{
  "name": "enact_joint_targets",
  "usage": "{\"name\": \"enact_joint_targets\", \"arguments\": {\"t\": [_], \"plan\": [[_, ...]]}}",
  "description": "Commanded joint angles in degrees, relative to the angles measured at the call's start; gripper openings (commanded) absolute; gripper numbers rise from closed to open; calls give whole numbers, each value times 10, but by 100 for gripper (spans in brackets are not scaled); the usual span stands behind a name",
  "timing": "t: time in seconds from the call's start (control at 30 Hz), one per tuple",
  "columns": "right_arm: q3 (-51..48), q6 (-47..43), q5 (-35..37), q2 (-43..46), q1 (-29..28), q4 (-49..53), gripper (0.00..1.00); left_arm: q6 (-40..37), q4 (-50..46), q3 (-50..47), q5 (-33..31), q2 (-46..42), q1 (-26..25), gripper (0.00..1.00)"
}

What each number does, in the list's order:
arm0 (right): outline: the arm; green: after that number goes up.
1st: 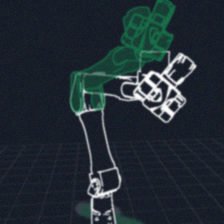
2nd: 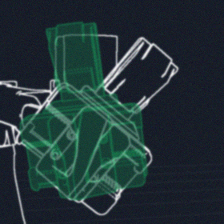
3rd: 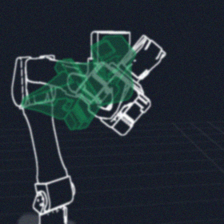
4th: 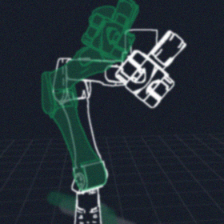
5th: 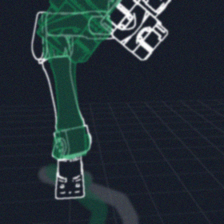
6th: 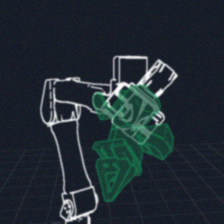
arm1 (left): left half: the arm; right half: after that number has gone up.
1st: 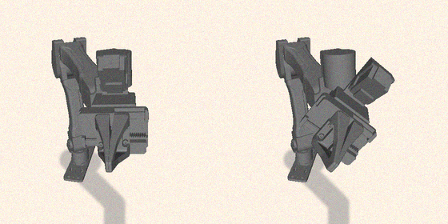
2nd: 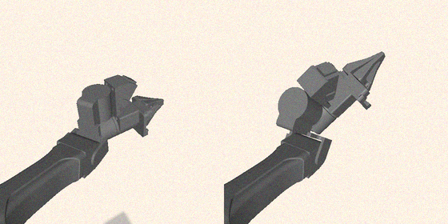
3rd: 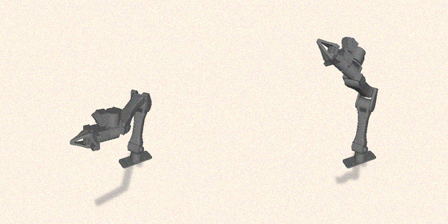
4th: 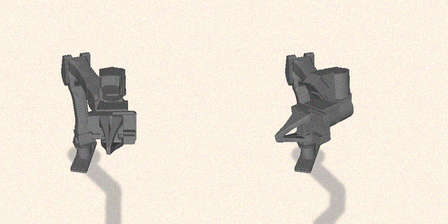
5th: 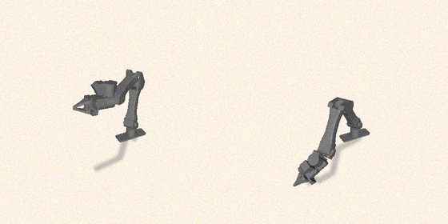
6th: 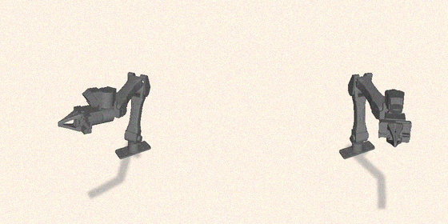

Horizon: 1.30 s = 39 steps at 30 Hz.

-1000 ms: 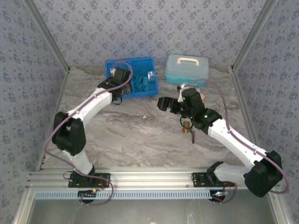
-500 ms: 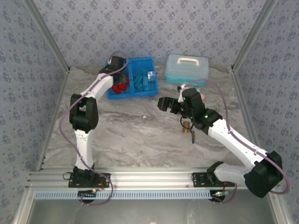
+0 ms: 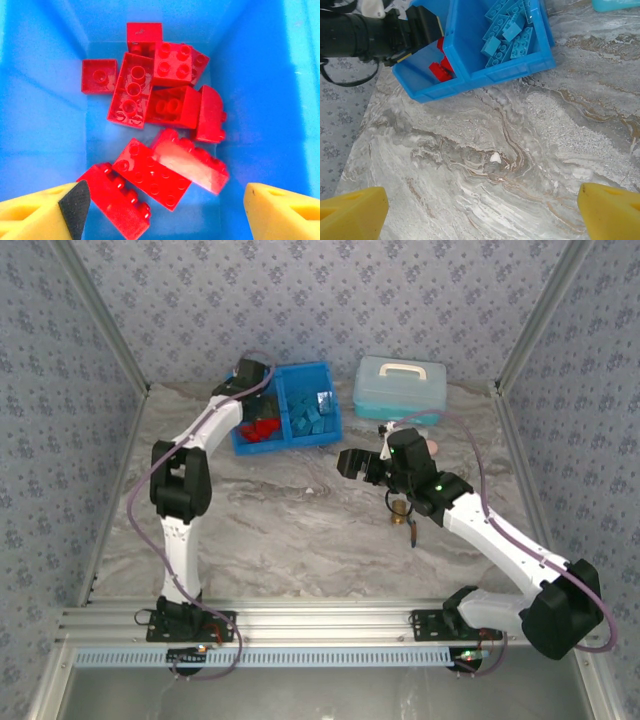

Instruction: Sort the legos into containers by color

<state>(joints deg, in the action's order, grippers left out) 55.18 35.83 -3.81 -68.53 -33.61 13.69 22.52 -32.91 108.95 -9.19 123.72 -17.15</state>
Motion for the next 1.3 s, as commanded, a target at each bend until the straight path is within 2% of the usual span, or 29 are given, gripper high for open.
{"name": "enact_joint_targets", "arguments": {"t": [0.0,0.13,0.23,0.3,0.4,0.5,0.63,0.7,0.83,0.93,1.07,1.13,1.17,1.27], "plan": [[16,7,12,0,4,10,100,4,2,-21,24,-101,-2,83],[18,-31,51,9,12,30,100,4,29,-98,24,-205,-4,84],[12,-50,128,23,28,54,100,-10,66,-200,8,-308,-5,87],[-4,-71,193,34,44,55,100,-21,103,-291,-24,-386,-5,89],[-40,-97,250,47,92,31,100,-36,152,-412,-84,-486,-5,94],[-78,-96,256,46,165,1,100,-68,181,-505,-114,-546,-4,99],[-125,-83,248,24,261,-46,100,-88,214,-590,-170,-563,-2,99],[-160,-101,266,12,294,-98,100,-119,272,-648,-185,-569,-1,99],[-211,-213,327,-45,311,-225,100,-160,434,-775,-224,-593,3,99],[-211,-246,325,-121,324,-279,100,-155,472,-815,-233,-586,38,99],[-218,-316,283,-180,323,-406,99,-159,574,-865,-147,-554,96,99],[-214,-304,293,-193,323,-407,100,-156,637,-883,-100,-527,125,99],[-227,-299,279,-186,324,-417,99,-162,635,-875,-74,-521,135,99],[-316,-351,183,-164,330,-560,100,-196,724,-883,-47,-482,145,99]]}}
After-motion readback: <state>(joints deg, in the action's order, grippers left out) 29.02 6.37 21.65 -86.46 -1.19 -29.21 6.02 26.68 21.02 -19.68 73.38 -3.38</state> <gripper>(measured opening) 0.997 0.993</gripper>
